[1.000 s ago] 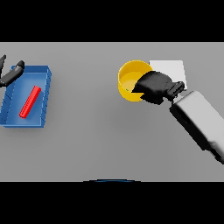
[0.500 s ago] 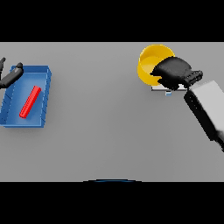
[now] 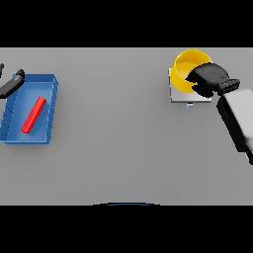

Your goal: Pick up the red beaker and tilt it to pour out 1 green nut into yellow bowl. Pick up the yellow bowl and place it on the metallic measuring scale.

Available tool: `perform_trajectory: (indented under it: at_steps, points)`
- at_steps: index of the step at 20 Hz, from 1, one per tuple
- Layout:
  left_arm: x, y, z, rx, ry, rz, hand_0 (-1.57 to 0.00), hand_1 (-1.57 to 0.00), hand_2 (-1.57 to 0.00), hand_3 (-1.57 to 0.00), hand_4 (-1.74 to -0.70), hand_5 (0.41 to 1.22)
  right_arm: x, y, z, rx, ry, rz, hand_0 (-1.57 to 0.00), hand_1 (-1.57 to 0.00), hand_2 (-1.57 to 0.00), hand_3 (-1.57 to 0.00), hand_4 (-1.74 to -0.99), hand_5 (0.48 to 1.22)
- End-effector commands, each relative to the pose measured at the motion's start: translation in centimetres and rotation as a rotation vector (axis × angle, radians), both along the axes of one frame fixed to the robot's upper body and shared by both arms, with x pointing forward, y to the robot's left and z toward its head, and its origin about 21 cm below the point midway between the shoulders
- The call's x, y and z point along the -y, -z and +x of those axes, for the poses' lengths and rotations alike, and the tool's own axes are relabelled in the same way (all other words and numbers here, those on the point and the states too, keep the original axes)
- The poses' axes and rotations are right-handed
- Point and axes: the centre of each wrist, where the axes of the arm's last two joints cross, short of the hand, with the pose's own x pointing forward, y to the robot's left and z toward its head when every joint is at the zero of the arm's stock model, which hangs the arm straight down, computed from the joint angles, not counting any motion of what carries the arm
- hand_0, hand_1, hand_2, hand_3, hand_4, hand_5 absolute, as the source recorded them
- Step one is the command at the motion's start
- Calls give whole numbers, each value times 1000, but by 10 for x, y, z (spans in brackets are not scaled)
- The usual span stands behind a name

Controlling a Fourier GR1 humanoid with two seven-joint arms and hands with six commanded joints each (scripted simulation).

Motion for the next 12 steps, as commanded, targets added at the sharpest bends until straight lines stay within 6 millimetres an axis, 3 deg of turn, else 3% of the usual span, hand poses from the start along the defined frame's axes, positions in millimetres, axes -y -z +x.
perform_trajectory:
  at_steps: [1,6,9,11,12]
  points:
    - [-3,1,-1,-7,-3,2,1,1,1,1,-726,713,1,1,3,-8,9,8,-1571,-1571,-1451,-1295,-1741,1221]
    - [-1,4,0,-16,-9,1,1,1,1,1,-729,714,4,17,7,-63,41,39,-1548,-1571,-1393,-1407,-1741,1221]
    - [3,2,-1,-18,3,6,1,1,1,1,-727,712,10,19,9,-88,60,45,-1417,-1571,-1363,-1487,-1741,1221]
    - [2,2,0,-22,-5,12,1,1,1,1,-727,715,8,20,9,-89,65,38,-1397,-1571,-1385,-1363,-1741,1221]
    - [0,2,1,-26,0,8,1,1,1,1,-729,717,9,20,10,-96,66,50,-1332,-1459,-1423,-1198,-1741,1221]
